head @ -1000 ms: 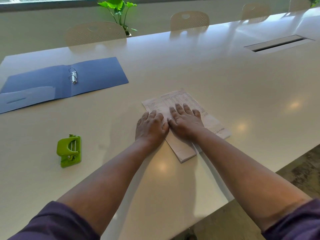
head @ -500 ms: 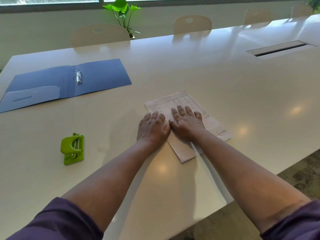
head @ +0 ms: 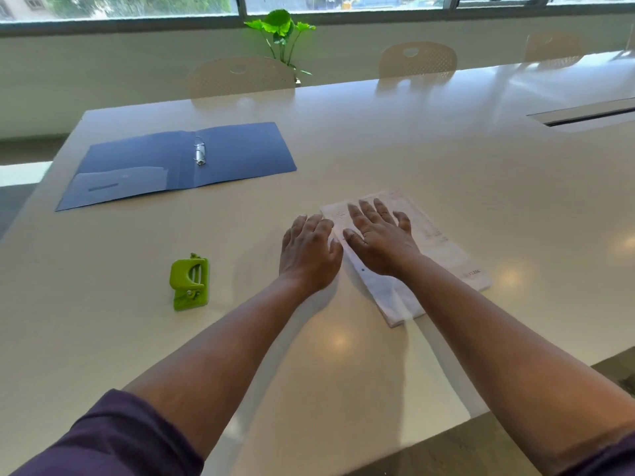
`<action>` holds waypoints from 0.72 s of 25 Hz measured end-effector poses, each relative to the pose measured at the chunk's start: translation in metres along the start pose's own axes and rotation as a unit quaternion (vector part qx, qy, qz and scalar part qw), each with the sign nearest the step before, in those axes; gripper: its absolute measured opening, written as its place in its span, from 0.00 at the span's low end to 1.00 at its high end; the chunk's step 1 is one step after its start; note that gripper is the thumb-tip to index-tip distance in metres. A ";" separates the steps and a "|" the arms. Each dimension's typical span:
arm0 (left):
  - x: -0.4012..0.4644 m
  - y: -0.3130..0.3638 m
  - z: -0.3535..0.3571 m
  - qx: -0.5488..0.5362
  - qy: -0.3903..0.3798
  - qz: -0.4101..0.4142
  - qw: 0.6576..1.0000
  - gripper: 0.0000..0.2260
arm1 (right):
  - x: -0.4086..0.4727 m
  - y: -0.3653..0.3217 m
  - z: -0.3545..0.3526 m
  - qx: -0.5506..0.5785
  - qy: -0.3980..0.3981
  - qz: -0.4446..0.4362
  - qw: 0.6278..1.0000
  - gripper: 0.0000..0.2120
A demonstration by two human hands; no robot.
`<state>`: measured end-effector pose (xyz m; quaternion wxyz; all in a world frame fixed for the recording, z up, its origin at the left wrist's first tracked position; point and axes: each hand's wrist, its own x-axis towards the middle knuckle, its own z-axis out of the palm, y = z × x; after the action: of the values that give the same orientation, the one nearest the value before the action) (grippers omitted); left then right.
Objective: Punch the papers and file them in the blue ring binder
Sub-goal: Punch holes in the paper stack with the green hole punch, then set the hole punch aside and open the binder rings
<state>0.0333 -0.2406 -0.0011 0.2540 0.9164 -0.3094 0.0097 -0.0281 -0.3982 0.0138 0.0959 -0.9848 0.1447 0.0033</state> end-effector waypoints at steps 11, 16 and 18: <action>-0.066 -0.124 -0.105 0.018 0.125 -0.154 0.980 0.21 | 0.012 -0.177 0.034 0.109 -0.092 -0.191 0.971 0.38; -0.085 -0.158 -0.106 -0.068 0.092 -0.221 0.969 0.26 | 0.012 -0.201 0.053 0.093 -0.126 -0.216 0.964 0.49; -0.088 -0.164 -0.101 -0.093 0.106 -0.232 0.962 0.22 | 0.014 -0.202 0.057 0.089 -0.127 -0.220 0.963 0.50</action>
<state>0.0704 -0.0318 -0.0035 0.3642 0.9293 -0.0589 0.0188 0.0444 -0.2012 -0.0042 0.1992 -0.9714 -0.0888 0.0940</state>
